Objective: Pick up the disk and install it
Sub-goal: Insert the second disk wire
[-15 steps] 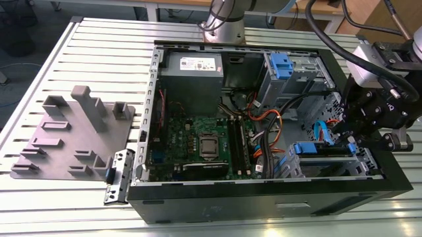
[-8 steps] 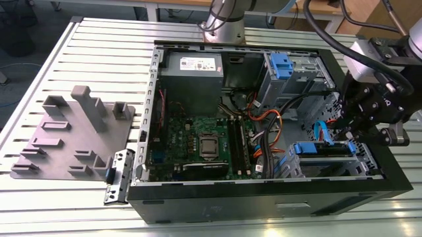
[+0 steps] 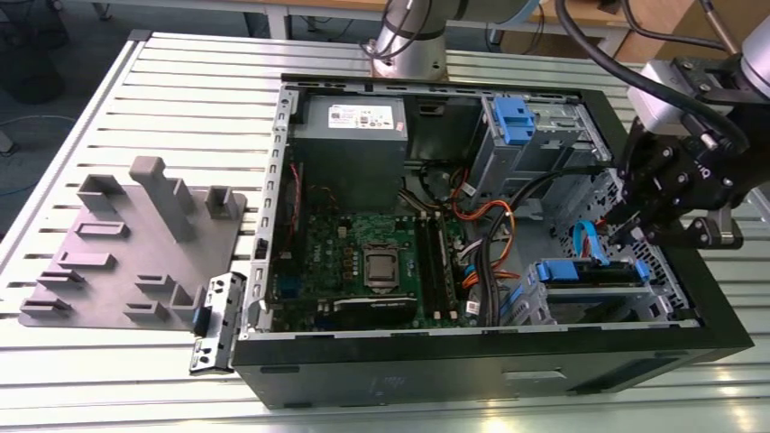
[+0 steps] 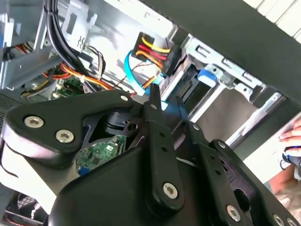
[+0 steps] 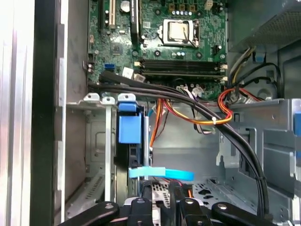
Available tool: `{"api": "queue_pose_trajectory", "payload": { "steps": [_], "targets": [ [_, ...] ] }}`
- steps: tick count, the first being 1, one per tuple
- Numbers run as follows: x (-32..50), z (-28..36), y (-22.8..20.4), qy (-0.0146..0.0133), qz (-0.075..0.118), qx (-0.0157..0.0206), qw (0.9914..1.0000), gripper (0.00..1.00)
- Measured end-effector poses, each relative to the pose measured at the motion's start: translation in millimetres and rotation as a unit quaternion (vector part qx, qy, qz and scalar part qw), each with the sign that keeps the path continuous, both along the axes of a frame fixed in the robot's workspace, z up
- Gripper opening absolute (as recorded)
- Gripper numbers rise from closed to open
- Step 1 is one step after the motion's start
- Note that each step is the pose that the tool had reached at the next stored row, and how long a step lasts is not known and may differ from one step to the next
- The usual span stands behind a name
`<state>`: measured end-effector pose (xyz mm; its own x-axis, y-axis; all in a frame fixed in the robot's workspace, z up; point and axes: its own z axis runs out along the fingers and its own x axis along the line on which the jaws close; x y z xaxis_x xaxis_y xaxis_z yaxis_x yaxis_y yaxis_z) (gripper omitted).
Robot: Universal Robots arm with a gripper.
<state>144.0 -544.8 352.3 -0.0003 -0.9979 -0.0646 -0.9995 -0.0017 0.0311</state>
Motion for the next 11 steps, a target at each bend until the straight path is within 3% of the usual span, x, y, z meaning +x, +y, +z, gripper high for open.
{"api": "queue_pose_trajectory", "payload": {
  "steps": [11],
  "targets": [
    [19.6, -2.1, 2.9, 0.0004, 0.0, -0.0001, 1.0, 0.29]
  ]
}}
